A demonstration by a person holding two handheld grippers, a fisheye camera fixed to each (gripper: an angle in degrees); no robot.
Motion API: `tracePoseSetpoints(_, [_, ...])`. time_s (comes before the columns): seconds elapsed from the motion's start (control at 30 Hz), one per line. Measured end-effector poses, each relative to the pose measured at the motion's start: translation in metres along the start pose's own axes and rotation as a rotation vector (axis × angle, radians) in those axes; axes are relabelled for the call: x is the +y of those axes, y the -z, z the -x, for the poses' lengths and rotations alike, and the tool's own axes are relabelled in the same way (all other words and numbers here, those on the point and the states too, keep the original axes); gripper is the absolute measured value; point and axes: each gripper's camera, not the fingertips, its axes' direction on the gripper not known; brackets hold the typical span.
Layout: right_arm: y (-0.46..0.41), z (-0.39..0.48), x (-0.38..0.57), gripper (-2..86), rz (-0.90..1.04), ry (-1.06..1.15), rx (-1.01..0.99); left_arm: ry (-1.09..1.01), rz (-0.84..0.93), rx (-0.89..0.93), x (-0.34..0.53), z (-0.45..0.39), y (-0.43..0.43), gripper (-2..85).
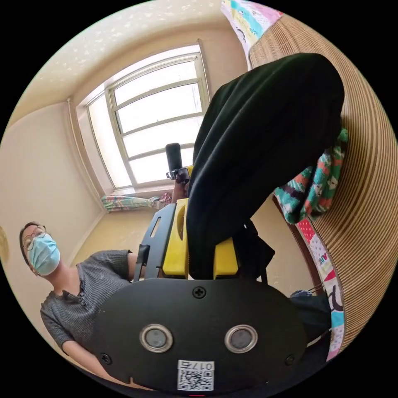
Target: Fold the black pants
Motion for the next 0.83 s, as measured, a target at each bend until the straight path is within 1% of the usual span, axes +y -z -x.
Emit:
tracePoseSetpoints(0.03, [-0.020, 0.001, -0.023, 8.1, 0.015, -0.055, 0.037, 0.036, -0.017, -0.021, 0.005, 0.008, 0.008, 11.2])
tracePoseSetpoints(0.1, [-0.041, -0.009, -0.051, 10.0, 0.052, -0.177, 0.149, 0.315, -0.114, -0.061, 0.039, 0.064, 0.031, 13.2])
tracePoseSetpoints(0.13, [-0.046, -0.018, -0.061, 10.8, 0.060, -0.259, 0.242, 0.378, -0.157, -0.055, 0.052, 0.078, 0.035, 13.1])
tracePoseSetpoints(0.17, [-0.040, -0.023, -0.065, 11.0, 0.030, -0.294, 0.286, 0.449, -0.264, -0.014, 0.080, 0.097, 0.038, 12.8])
tracePoseSetpoints(0.2, [-0.036, -0.025, -0.064, 10.2, 0.018, -0.296, 0.282, 0.462, -0.368, 0.056, 0.108, 0.108, 0.036, 8.5])
tracePoseSetpoints(0.23, [-0.025, -0.028, -0.060, 8.5, 0.010, -0.283, 0.240, 0.460, -0.416, 0.095, 0.122, 0.112, 0.032, 6.4])
tracePoseSetpoints(0.27, [-0.011, -0.033, -0.052, 5.9, 0.013, -0.272, 0.205, 0.447, -0.503, 0.143, 0.148, 0.116, 0.021, 3.3])
tracePoseSetpoints(0.3, [-0.002, -0.036, -0.046, 4.6, 0.013, -0.290, 0.209, 0.456, -0.562, 0.136, 0.171, 0.116, 0.005, 1.1])
tracePoseSetpoints(0.37, [0.042, -0.054, -0.010, 2.6, 0.030, -0.422, 0.340, 0.506, -0.580, 0.065, 0.199, 0.112, -0.027, -0.2])
tracePoseSetpoints(0.43, [0.084, -0.062, 0.026, 1.7, 0.002, -0.520, 0.420, 0.552, -0.578, 0.025, 0.219, 0.108, -0.068, -0.6])
tracePoseSetpoints(0.5, [0.130, -0.064, 0.069, 1.2, -0.080, -0.614, 0.428, 0.553, -0.589, 0.075, 0.233, 0.100, -0.131, -0.9])
tracePoseSetpoints(0.53, [0.160, -0.061, 0.099, 0.9, -0.163, -0.660, 0.409, 0.554, -0.592, 0.089, 0.235, 0.097, -0.147, -0.9])
tracePoseSetpoints(0.57, [0.187, -0.054, 0.129, 0.7, -0.257, -0.692, 0.388, 0.553, -0.586, 0.123, 0.234, 0.090, -0.182, -0.9])
tracePoseSetpoints(0.6, [0.200, -0.050, 0.144, 0.6, -0.303, -0.704, 0.381, 0.550, -0.552, 0.175, 0.226, 0.083, -0.221, -1.0])
tracePoseSetpoints(0.63, [0.223, -0.041, 0.174, 0.5, -0.387, -0.727, 0.372, 0.541, -0.521, 0.217, 0.219, 0.079, -0.241, -1.0])
tracePoseSetpoints(0.7, [0.249, -0.026, 0.213, 0.4, -0.486, -0.753, 0.379, 0.473, -0.347, 0.420, 0.182, 0.057, -0.330, -1.0])
tracePoseSetpoints(0.73, [0.263, -0.014, 0.236, 0.4, -0.543, -0.769, 0.406, 0.454, -0.308, 0.442, 0.173, 0.047, -0.351, -1.0])
tracePoseSetpoints(0.77, [0.274, 0.000, 0.258, 0.4, -0.597, -0.801, 0.461, 0.414, -0.227, 0.441, 0.156, 0.023, -0.388, -1.0])
tracePoseSetpoints(0.8, [0.280, 0.009, 0.270, 0.4, -0.636, -0.828, 0.512, 0.362, -0.137, 0.402, 0.140, -0.006, -0.423, -1.0])
tracePoseSetpoints(0.83, [0.292, 0.032, 0.294, 0.5, -0.739, -0.868, 0.621, 0.331, -0.090, 0.378, 0.132, -0.022, -0.440, -1.0])
